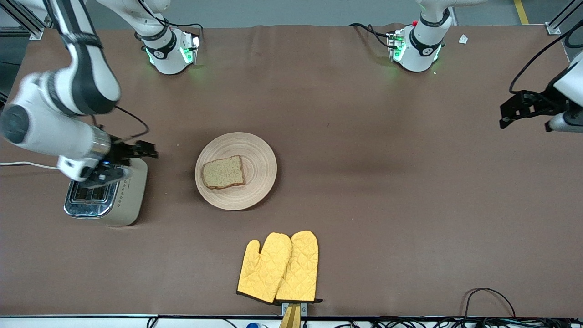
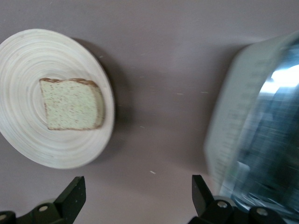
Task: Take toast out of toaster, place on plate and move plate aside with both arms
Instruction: 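Release the toast onto the plate and withdraw the right gripper, then reach the left gripper toward the rim of the wooden plate, then grasp the plate rim with the left gripper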
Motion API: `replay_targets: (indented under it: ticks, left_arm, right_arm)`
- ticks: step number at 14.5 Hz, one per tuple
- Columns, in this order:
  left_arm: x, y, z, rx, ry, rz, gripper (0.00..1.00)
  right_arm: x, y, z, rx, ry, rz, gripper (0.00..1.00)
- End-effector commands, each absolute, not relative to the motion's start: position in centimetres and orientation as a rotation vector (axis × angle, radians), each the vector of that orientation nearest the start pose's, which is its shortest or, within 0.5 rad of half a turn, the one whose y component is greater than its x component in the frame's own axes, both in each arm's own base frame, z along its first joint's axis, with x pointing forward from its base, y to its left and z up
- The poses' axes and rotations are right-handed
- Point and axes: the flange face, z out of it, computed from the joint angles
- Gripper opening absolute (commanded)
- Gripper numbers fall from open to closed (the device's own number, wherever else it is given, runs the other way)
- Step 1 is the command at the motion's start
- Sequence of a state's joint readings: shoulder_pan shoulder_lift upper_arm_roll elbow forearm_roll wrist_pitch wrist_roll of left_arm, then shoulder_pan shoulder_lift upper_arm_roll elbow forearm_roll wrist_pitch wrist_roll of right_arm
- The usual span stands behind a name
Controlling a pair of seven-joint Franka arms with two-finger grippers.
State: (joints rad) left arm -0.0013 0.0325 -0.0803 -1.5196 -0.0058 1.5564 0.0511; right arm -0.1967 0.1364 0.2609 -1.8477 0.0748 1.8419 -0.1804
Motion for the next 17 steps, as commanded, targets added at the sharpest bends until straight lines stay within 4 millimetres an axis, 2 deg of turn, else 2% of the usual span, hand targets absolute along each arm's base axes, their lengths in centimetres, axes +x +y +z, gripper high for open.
replay_targets:
  ticks: [1, 4, 5, 6, 8, 9, 12, 14, 15, 17]
  left_arm:
    - [57.5, -6.6, 59.2, -3.295, 0.223, 0.149, 1.0]
    - [61.3, -9.1, 50.6, -3.533, 0.145, 0.396, 1.0]
    - [62.7, -10.0, 47.4, -3.607, 0.094, 0.456, 1.0]
    - [63.7, -11.1, 45.0, -3.656, 0.063, 0.489, 1.0]
    - [64.9, -16.2, 39.3, -3.721, 0.048, 0.565, 1.0]
    - [65.2, -19.4, 35.9, -3.742, 0.033, 0.58, 1.0]
    - [64.9, -28.2, 26.8, -3.863, -0.197, 0.581, 1.0]
    - [63.2, -33.7, 23.1, -3.892, -0.281, 0.566, 1.0]
    - [62.7, -36.4, 21.8, -3.912, -0.33, 0.507, 1.0]
    - [60.4, -41.3, 18.9, -3.932, -0.386, 0.452, 1.0]
  right_arm:
    - [57.7, 0.9, 51.7, -3.111, -0.306, 0.133, 1.0]
    - [57.5, -3.3, 58.5, -3.135, -0.187, 0.069, 1.0]
    - [57.3, -4.3, 59.8, -3.138, -0.16, 0.072, 1.0]
    - [57.1, -5.3, 60.8, -3.141, -0.135, 0.063, 1.0]
    - [56.6, -8.3, 61.6, -3.172, -0.111, 0.056, 1.0]
    - [56.4, -9.1, 61.9, -3.178, -0.12, 0.056, 1.0]
    - [56.3, -9.2, 62.4, -3.179, -0.125, 0.047, 1.0]
    - [56.2, -8.6, 62.3, -3.162, -0.131, 0.071, 1.0]
    - [56.3, -8.1, 62.3, -3.159, -0.143, 0.073, 1.0]
    - [56.4, -7.2, 62.4, -3.157, -0.16, 0.067, 1.0]
